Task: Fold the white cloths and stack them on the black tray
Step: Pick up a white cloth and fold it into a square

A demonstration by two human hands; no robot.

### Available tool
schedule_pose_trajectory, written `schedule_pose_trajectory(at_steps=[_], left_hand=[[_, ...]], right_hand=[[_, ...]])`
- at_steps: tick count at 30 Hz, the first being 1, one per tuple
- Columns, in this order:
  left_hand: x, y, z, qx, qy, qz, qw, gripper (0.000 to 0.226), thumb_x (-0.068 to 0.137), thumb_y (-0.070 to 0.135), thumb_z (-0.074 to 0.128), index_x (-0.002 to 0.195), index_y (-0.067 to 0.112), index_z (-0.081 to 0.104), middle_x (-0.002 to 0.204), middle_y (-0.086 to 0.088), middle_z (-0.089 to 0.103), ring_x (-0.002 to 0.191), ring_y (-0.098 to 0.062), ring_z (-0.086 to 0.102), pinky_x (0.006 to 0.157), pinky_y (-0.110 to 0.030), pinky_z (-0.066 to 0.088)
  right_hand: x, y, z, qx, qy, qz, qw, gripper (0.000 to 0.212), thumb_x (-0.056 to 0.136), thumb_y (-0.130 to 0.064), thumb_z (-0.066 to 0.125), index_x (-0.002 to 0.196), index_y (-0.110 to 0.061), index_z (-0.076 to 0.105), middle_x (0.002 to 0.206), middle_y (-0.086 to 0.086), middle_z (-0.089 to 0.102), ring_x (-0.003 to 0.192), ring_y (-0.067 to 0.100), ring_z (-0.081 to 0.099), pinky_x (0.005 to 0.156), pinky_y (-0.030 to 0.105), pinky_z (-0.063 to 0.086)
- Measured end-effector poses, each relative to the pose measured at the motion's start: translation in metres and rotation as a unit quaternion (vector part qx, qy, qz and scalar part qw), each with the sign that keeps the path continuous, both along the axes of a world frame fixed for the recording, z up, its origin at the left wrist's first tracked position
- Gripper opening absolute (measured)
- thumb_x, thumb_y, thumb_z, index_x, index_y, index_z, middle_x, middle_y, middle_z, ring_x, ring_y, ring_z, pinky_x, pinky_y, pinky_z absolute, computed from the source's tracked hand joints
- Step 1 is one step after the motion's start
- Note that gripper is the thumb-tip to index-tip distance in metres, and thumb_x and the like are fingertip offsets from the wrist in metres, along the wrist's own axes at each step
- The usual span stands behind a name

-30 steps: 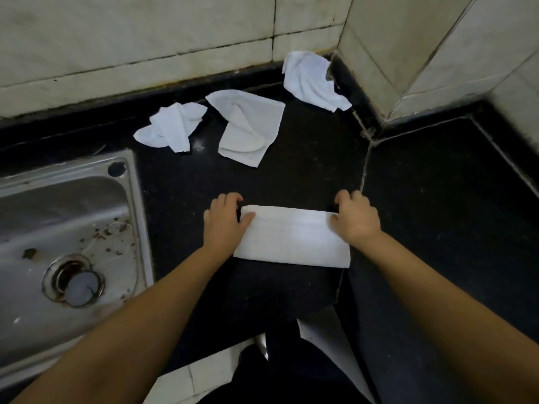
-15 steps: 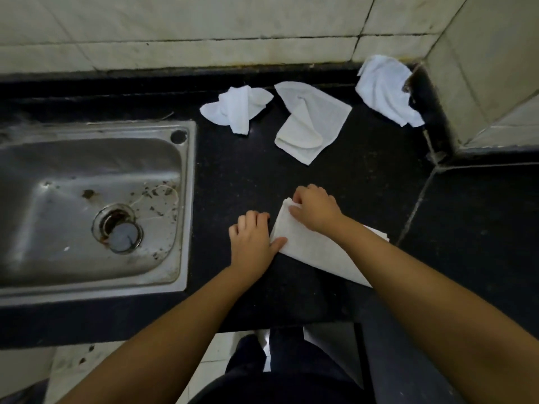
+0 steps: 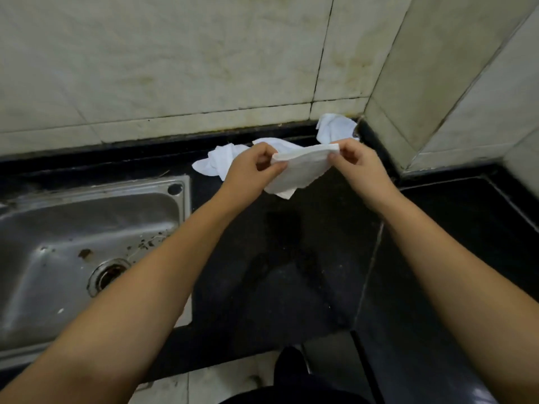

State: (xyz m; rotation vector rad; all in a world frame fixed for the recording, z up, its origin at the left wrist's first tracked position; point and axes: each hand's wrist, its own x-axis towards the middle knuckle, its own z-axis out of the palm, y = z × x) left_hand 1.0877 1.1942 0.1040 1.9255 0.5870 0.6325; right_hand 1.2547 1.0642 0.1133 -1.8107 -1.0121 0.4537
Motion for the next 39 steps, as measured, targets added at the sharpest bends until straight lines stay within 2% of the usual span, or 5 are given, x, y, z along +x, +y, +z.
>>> schedule_pose_trajectory(at_steps=[5,15,23,28,39], left_hand=[[-0.042,-0.024,-0.044,-0.046,0.074,-0.070,0.994,0.009,0.086,0.012,0.065,0.083,0.020,0.063,0.085,0.010,0.069,0.082,0.004,0.065,0.079,-0.015,0.049],[-0.081,-0.051,-0.128,-0.141,0.209,-0.104,0.962,0.010,0.087,0.017,0.065,0.079,0.022,0.066,0.078,0.009,0.069,0.073,0.002,0.063,0.075,-0.019,0.049],[-0.006,-0.001,-0.136,-0.037,0.292,0.018,0.956,0.024,0.088,0.025,0.062,0.067,0.022,0.051,0.067,0.007,0.052,0.066,-0.008,0.049,0.057,-0.020,0.036],[0.007,0.001,-0.154,0.018,0.381,0.040,0.924,0.017,0.088,0.032,0.060,0.079,0.019,0.053,0.082,0.002,0.056,0.089,-0.023,0.057,0.085,-0.038,0.044],[-0.004,-0.048,-0.159,0.067,0.455,0.149,0.875,0.038,0.091,0.042,0.052,0.115,0.011,0.054,0.121,-0.008,0.050,0.116,-0.025,0.045,0.096,-0.040,0.035]], right_hand=[[-0.032,-0.044,-0.038,-0.057,0.061,0.038,0.996,0.012,0.091,-0.006,0.058,0.092,-0.018,0.063,0.086,0.000,0.063,0.069,-0.006,0.055,0.070,0.008,0.043],[-0.068,-0.091,-0.117,-0.221,0.133,0.080,0.963,0.009,0.093,-0.010,0.056,0.095,-0.009,0.065,0.086,0.001,0.064,0.079,0.008,0.058,0.073,0.016,0.045],[-0.023,-0.011,-0.133,-0.295,0.055,-0.029,0.953,0.015,0.093,-0.017,0.052,0.105,-0.012,0.059,0.090,-0.001,0.055,0.085,0.014,0.052,0.073,0.025,0.040],[-0.022,0.001,-0.151,-0.355,-0.007,-0.025,0.935,0.025,0.092,-0.020,0.052,0.116,-0.012,0.049,0.100,0.009,0.062,0.091,0.024,0.061,0.075,0.035,0.048],[-0.043,-0.004,-0.157,-0.467,-0.159,-0.027,0.869,0.046,0.094,-0.040,0.048,0.127,-0.007,0.047,0.129,0.013,0.050,0.119,0.029,0.049,0.095,0.040,0.040]])
